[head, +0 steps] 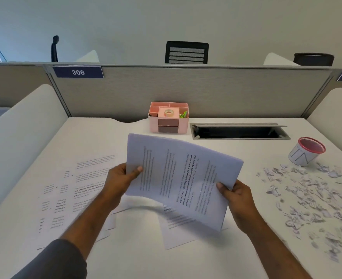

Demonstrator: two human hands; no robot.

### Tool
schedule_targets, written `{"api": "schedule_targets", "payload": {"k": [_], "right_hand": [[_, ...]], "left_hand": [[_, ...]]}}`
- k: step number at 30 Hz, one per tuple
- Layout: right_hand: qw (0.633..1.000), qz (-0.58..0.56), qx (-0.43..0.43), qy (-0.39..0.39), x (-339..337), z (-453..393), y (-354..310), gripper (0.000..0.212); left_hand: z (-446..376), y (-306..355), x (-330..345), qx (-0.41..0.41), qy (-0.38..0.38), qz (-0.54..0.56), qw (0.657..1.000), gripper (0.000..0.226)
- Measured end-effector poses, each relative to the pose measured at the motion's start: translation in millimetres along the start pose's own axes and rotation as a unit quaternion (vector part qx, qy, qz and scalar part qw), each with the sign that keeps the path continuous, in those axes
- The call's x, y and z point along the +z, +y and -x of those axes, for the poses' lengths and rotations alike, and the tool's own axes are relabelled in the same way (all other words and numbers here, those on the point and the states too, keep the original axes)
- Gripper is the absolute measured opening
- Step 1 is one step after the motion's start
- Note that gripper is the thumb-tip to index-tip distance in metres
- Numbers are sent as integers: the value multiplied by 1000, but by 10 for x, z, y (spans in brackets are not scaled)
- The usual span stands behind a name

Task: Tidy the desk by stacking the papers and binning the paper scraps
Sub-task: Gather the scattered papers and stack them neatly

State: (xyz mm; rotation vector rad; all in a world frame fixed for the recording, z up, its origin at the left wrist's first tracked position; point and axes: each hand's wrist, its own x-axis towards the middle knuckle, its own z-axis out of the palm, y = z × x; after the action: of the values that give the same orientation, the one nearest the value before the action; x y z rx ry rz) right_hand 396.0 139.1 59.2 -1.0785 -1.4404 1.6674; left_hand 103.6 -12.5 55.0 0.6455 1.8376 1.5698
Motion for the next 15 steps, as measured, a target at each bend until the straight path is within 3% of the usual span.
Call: {"api": "schedule_targets", "payload": {"k": [5,8,10,15], "right_hand": [[995,-84,47,12,77,45,-15,14],[979,-186,71,49,175,114,44,21],[959,-255,106,71,282,160,110,26],[923,-337,170,72,565,324,229,29]], "left_hand": [[-1,61,-45,-31,60,63,996,85],[233,2,77,-81,110,150,979,97],[451,-88,243,-131,77,226,962,94],[818,-154,699,-167,-87,307,933,47]]}}
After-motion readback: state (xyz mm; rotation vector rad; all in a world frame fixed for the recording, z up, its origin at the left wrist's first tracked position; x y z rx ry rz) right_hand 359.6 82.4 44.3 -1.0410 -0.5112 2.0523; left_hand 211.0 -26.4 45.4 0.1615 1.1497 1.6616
